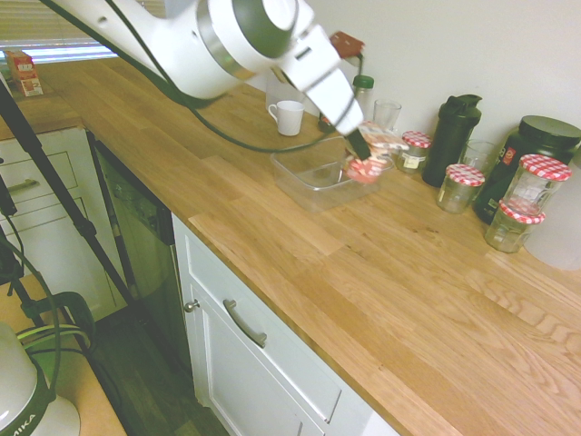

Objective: Put the cereal into the container

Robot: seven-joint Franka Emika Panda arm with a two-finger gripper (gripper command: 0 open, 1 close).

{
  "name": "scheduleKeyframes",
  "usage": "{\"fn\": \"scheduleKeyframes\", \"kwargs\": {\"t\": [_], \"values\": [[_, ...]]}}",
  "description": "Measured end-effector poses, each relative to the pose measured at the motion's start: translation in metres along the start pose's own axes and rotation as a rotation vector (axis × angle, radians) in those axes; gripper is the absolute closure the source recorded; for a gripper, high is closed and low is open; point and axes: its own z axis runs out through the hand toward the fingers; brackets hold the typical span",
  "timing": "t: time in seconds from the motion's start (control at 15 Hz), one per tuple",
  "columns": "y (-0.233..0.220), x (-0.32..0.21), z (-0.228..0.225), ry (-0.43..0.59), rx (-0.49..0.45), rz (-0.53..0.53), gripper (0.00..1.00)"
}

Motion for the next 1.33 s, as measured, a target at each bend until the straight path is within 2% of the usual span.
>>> {"fn": "scheduleKeyframes", "kwargs": {"t": [0.13,0.6,1.07,1.13,1.33], "values": [[-0.02,-0.031,0.0,-0.014,-0.014,-0.026,1.0],[-0.09,-0.1,0.074,-0.073,-0.077,-0.122,1.0],[-0.093,-0.117,0.12,-0.121,-0.139,-0.151,1.0],[-0.092,-0.116,0.123,-0.128,-0.146,-0.156,0.0],[-0.089,-0.113,0.13,-0.153,-0.172,-0.166,0.0]]}}
